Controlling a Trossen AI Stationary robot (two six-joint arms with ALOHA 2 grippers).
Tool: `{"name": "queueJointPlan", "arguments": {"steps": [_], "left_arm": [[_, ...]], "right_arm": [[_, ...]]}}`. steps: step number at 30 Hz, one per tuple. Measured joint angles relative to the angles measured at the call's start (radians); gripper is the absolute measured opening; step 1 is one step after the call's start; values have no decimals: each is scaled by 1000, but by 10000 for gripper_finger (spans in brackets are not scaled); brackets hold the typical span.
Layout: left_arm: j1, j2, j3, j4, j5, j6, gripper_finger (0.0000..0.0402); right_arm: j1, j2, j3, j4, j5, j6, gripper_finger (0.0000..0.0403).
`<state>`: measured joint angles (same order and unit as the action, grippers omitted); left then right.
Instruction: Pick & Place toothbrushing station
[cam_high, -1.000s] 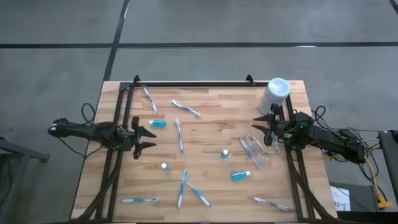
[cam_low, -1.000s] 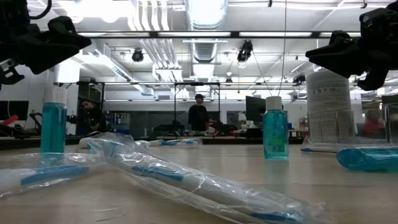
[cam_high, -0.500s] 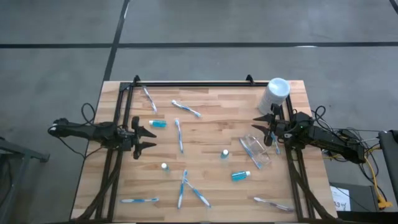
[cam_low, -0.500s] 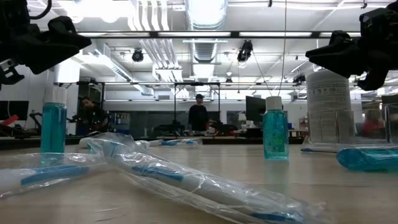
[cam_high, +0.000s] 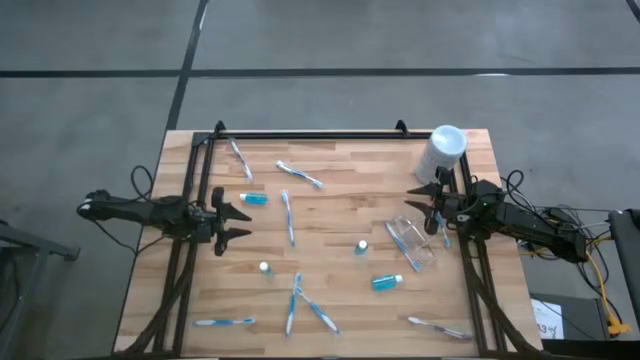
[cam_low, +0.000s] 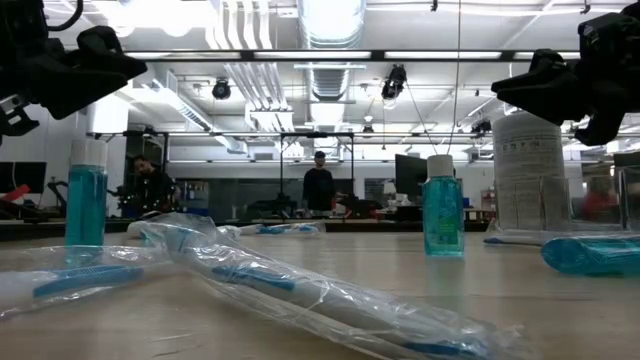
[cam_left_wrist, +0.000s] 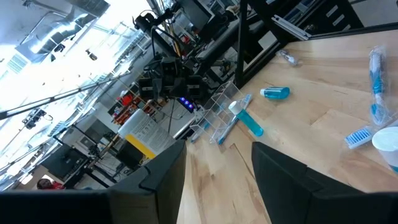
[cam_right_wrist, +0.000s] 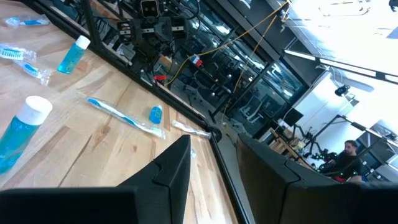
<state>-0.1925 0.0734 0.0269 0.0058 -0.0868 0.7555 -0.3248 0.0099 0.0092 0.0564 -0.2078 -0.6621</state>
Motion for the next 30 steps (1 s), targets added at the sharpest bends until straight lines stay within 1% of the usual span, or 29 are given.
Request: {"name": "queueJointPlan", "arguments": {"steps": [2,5,8,16,18,21,30], "left_arm": [[0,0,0,0,0,0,188],[0,0,0,0,0,0,188],[1,0,0,0,0,0,188],[1,0,0,0,0,0,188],[1,0,0,0,0,0,188],[1,0,0,0,0,0,188],[0,0,0,0,0,0,188]], "right_arm": [[0,0,0,1,1,-44,123],[0,0,0,2,1,-240,123],[0,0,0,1,1,-356,123],[-1,0,0,7,7,-392,123],[-1,0,0,10,8,-371,123],[-1,0,0,34,10,-279,123],[-1,0,0,141,37,51,123]]}}
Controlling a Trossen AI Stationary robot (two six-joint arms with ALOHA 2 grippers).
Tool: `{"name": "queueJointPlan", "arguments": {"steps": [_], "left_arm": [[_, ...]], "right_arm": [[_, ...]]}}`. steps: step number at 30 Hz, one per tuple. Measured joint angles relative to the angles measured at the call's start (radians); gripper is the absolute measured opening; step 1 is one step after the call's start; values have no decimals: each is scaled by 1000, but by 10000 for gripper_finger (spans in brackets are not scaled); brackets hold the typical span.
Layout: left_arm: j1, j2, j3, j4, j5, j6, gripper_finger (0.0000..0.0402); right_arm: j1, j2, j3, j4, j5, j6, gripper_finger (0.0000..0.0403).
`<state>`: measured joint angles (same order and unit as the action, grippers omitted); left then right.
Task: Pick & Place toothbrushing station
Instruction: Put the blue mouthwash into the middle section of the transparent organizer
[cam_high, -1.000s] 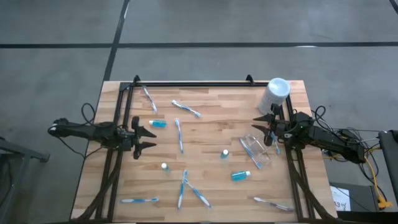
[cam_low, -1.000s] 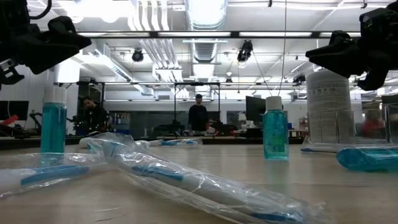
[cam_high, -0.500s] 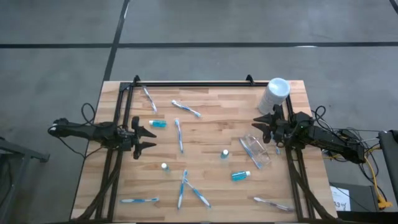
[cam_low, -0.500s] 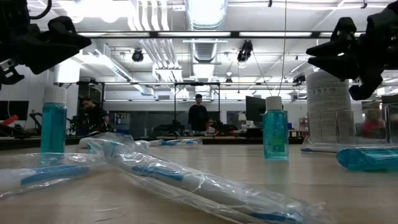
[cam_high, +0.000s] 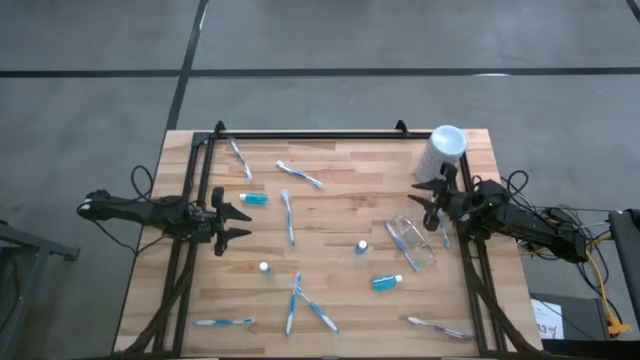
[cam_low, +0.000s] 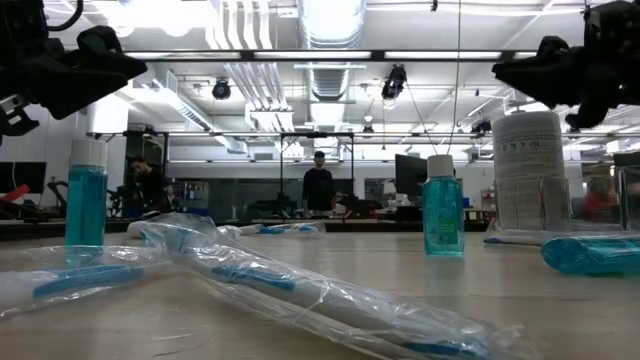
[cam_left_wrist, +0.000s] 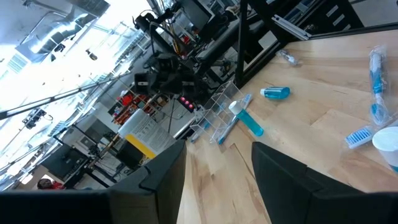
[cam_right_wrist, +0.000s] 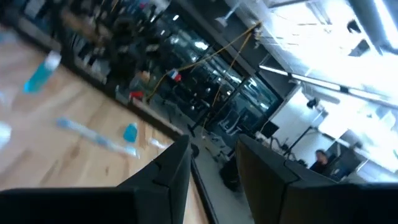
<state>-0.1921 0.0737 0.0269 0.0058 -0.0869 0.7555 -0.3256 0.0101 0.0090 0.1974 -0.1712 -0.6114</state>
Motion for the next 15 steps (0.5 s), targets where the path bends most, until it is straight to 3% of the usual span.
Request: {"name": "queueJointPlan", "arguments": {"steps": [6,10,15], "left_arm": [[-1,0,0,0,0,0,188],[-1,0,0,0,0,0,188],[-1,0,0,0,0,0,188]], "right_arm": [[0,0,0,171,18,180,123],[0,-2,1,280,18,108,123],[0,-1,1,285,18,-17,123]]}}
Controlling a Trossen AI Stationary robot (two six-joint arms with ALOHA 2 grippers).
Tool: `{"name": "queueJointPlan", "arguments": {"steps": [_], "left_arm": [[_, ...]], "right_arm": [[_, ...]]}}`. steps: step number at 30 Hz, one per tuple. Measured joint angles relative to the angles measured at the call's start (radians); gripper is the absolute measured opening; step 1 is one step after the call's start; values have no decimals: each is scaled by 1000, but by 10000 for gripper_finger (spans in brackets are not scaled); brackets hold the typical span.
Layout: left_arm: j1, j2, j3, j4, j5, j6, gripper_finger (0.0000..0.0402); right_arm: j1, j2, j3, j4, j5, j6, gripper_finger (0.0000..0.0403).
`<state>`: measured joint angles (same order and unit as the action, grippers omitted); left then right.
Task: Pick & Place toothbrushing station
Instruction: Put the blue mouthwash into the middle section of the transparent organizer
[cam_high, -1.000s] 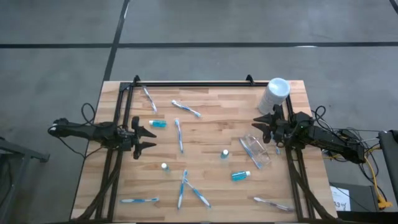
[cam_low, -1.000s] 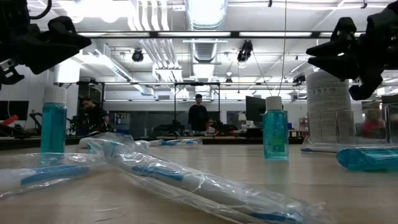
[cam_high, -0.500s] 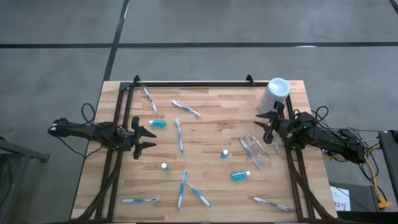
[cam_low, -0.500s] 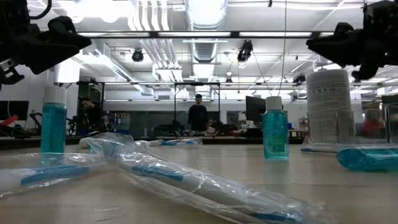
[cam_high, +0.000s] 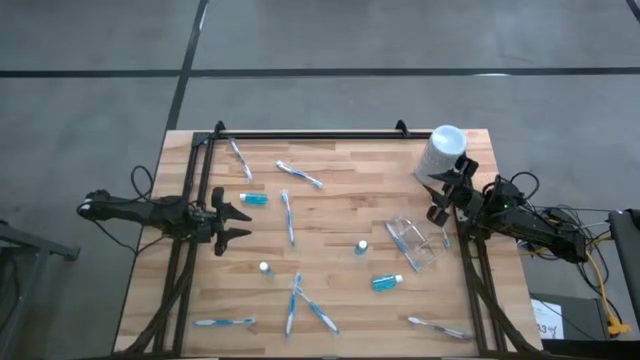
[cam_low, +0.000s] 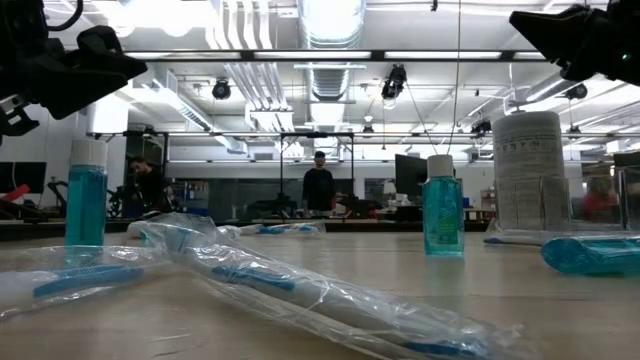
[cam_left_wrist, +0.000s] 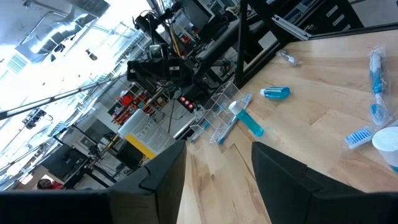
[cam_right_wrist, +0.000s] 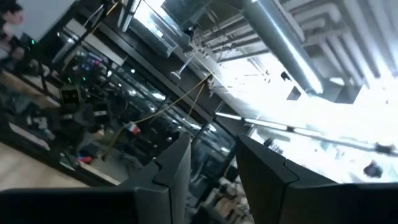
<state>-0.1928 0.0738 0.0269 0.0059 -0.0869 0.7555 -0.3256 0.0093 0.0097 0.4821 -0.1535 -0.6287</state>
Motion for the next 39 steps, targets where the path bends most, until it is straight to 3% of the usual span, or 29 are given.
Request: {"name": "queueJointPlan", "arguments": {"steps": [6,11,14,23,35,39], "left_arm": [[0,0,0,0,0,0,188],[0,0,0,0,0,0,188],[0,0,0,0,0,0,188],[0,0,0,0,0,0,188],[1,0,0,0,0,0,188],[1,0,0,0,0,0,188]], "right_arm": [[0,0,0,-6,0,-138,123],[0,1,0,8,-2,-94,123],[0,1,0,-15,-4,106,123],[1,2,0,-29,-9,1116,123],[2,89,12,-113,-33,1405,123],[2,130,123,-330,-110,1361,123]]}}
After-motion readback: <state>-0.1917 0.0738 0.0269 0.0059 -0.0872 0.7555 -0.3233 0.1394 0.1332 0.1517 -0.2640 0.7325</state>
